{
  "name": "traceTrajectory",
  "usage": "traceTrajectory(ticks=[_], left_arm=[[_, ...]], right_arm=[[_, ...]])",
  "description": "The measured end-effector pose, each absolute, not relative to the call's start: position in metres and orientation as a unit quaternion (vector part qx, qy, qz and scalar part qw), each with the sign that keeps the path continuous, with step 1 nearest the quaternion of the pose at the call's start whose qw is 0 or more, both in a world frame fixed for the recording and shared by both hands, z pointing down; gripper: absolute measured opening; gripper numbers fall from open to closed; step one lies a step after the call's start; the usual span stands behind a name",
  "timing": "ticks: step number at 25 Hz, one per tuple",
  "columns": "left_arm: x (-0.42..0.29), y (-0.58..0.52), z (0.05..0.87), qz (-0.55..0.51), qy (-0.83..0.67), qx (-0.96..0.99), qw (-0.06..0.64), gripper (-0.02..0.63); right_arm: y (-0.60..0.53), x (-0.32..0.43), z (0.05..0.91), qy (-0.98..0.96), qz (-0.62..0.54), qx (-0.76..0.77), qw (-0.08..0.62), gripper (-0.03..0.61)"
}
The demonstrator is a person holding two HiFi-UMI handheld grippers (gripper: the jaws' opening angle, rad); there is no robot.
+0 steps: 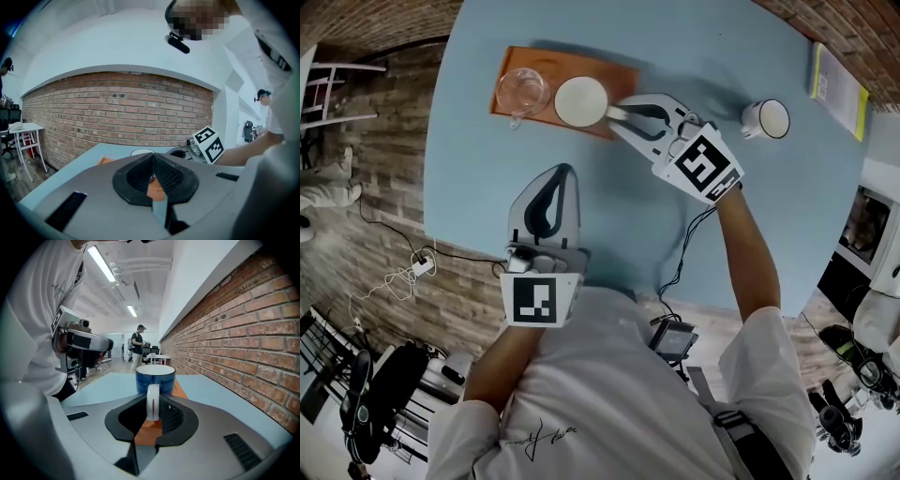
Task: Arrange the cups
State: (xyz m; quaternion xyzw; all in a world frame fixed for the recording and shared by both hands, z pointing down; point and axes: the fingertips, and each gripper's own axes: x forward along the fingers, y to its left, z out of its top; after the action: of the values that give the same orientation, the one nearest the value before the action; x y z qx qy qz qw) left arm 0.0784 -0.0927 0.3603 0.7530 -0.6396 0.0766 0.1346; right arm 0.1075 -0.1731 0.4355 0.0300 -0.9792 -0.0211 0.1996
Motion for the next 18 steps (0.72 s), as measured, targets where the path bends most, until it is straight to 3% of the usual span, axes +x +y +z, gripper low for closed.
traceTrajectory(ticks=[18], left_arm=[[0.053, -0.095, 0.351, 0.04, -0.623, 0.772, 0.12, 0.01]], right_arm=[[-0.167, 0.116, 0.426, -0.963, 0.014, 0.175, 0.203, 0.066]])
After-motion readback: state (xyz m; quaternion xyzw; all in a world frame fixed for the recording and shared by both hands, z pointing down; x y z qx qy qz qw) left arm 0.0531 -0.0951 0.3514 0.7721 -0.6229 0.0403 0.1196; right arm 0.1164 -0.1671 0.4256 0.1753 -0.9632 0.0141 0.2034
